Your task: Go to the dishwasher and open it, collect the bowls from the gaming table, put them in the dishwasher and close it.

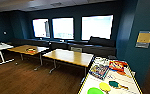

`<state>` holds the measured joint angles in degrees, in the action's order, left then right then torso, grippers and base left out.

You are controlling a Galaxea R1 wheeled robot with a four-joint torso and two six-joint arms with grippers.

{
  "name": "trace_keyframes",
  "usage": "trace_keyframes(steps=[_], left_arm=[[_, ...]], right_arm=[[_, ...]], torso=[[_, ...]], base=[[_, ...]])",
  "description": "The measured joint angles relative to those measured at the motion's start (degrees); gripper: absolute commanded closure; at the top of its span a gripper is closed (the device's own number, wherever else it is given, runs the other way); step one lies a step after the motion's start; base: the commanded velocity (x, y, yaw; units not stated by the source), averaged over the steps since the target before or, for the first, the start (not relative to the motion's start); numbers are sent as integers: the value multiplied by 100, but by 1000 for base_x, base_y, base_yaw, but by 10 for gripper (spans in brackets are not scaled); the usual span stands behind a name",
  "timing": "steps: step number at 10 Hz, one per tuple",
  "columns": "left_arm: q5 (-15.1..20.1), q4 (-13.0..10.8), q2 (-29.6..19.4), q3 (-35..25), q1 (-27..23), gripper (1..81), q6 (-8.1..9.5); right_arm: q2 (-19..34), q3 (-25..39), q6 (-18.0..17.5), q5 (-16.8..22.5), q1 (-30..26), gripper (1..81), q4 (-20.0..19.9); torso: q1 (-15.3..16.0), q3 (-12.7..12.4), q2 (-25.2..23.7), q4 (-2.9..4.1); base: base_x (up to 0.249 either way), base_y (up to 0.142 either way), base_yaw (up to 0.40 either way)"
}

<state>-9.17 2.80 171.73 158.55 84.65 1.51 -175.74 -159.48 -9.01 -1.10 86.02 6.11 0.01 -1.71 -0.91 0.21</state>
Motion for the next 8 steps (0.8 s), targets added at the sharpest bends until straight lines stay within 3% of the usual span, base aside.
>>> trace_keyframes(steps=[7, 8], left_arm=[[18, 0, -15, 0, -1, 10, 2], [22, 0, -15, 0, 2, 10, 2]], right_arm=[[-11, 5, -2, 2, -16, 10, 0], [-11, 5, 0, 2, -16, 10, 0]], torso=[[0, 0, 0, 0], [-1, 0, 0, 0]], base=[[0, 0, -374], [0, -199, 0]])
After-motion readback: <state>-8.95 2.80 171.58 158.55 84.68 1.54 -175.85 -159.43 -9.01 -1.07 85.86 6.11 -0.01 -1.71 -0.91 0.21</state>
